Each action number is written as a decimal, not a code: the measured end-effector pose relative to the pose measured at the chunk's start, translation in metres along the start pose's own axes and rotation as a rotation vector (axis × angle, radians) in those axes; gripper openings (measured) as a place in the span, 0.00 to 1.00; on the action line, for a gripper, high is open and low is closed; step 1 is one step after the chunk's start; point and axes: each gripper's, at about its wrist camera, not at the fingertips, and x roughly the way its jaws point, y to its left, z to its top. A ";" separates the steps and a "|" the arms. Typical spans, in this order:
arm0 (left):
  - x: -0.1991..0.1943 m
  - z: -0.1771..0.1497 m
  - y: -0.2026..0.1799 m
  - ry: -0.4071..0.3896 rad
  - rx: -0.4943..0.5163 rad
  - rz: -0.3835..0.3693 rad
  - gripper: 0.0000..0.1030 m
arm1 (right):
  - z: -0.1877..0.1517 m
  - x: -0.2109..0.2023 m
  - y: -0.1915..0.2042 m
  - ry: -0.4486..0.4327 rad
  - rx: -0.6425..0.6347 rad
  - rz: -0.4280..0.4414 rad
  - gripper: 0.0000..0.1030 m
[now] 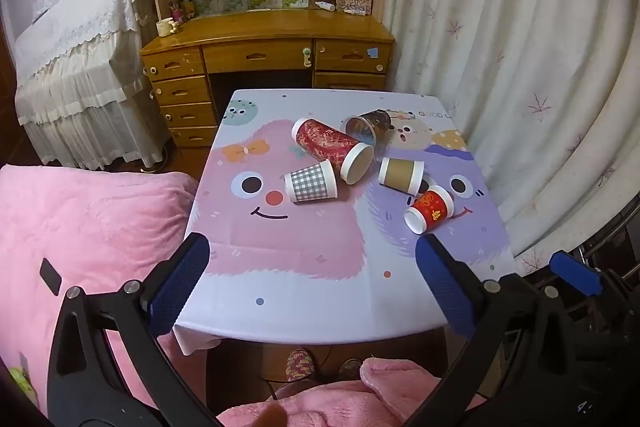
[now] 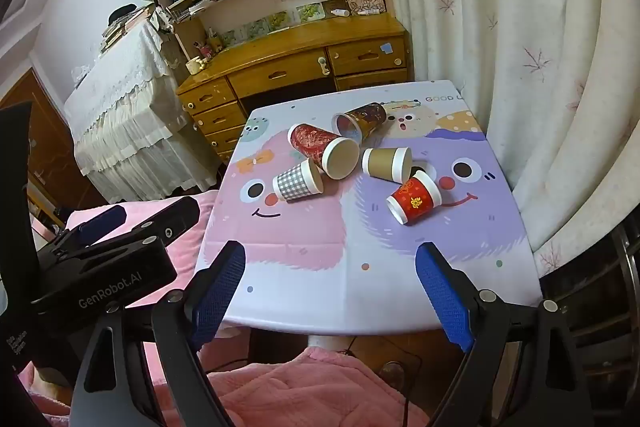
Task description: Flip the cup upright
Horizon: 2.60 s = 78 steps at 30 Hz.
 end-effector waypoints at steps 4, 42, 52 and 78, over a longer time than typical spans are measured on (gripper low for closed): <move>0.001 0.002 0.003 -0.016 0.009 0.015 0.99 | -0.001 -0.001 0.000 0.003 -0.006 -0.013 0.86; -0.002 -0.012 -0.014 -0.040 0.035 0.029 0.93 | -0.003 0.000 0.001 0.016 0.002 -0.003 0.86; 0.000 -0.014 -0.018 -0.039 0.034 0.022 0.91 | -0.003 0.002 0.001 0.019 0.003 -0.003 0.86; 0.023 -0.002 0.018 0.003 0.069 -0.062 0.91 | -0.017 0.030 0.036 0.028 0.060 -0.038 0.87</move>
